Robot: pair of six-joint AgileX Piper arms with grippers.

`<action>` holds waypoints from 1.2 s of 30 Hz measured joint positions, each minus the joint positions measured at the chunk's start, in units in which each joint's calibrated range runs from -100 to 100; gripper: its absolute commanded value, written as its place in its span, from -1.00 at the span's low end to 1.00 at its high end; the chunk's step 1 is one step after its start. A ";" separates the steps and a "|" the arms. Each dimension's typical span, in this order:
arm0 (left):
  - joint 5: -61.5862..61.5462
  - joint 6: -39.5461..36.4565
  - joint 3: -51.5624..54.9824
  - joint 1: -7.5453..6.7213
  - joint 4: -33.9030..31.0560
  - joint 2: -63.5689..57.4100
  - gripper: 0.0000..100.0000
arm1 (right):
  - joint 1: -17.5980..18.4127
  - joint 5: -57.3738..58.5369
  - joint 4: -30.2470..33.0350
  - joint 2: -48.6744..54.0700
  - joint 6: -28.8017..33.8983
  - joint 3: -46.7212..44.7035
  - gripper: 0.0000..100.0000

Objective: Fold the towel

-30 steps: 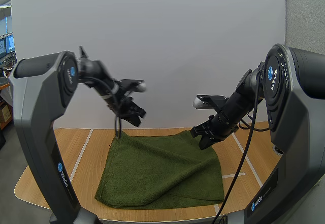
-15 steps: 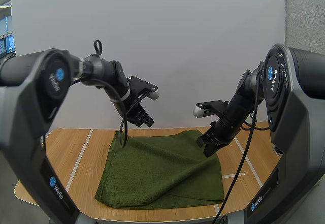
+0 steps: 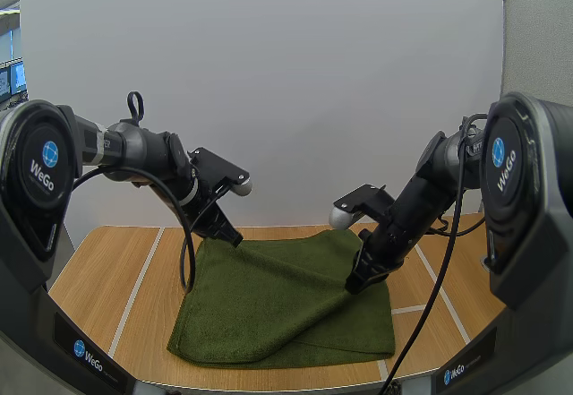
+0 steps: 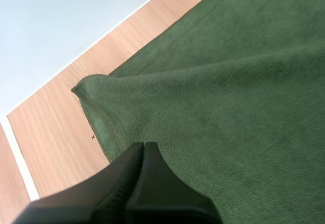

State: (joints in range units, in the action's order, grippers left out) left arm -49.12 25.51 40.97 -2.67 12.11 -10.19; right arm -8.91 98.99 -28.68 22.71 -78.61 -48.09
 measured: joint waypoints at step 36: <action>20.35 7.72 12.51 1.52 2.37 11.93 -1.00 | 13.91 -7.78 8.59 1.98 3.60 -11.60 0.09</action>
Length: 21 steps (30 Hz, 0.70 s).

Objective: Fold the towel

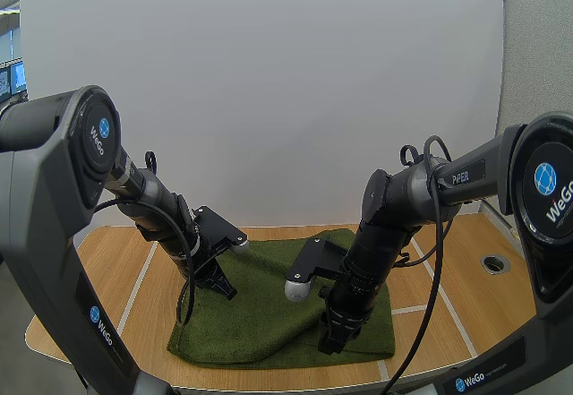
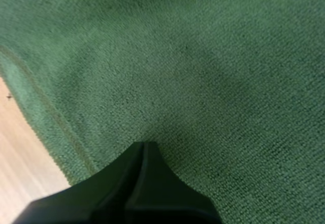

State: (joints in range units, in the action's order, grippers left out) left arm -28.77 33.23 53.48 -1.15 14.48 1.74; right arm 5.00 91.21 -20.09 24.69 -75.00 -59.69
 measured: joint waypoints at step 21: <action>1.84 0.79 0.00 0.00 -0.12 2.79 -1.00 | 5.61 -20.76 14.47 0.00 6.74 -5.17 0.06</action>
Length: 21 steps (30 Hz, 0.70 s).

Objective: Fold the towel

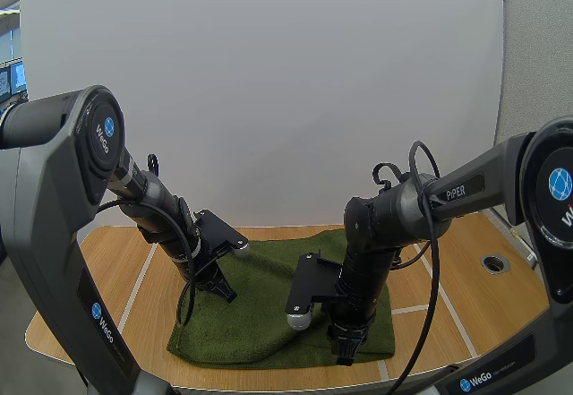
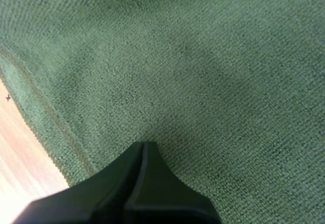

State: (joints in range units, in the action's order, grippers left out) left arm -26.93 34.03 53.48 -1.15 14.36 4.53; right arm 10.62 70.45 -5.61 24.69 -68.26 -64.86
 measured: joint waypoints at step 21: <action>-0.31 0.13 0.00 0.00 0.00 0.00 -1.00 | 0.00 -6.47 -0.01 0.00 0.30 -0.31 0.06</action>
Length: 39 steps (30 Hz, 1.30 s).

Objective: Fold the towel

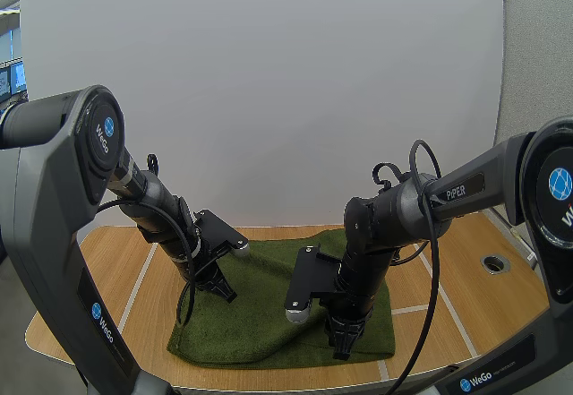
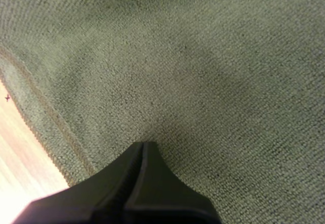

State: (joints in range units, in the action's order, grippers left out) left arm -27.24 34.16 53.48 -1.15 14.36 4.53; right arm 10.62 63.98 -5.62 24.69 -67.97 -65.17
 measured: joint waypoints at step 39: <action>-0.60 0.00 0.00 0.00 0.00 0.00 -1.00 | 0.00 -17.18 -1.22 -1.57 -1.41 -7.58 -0.32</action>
State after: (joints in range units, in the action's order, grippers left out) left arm -27.84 34.16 53.48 -1.15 14.36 4.53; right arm 10.62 46.80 -6.84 23.11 -69.38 -72.75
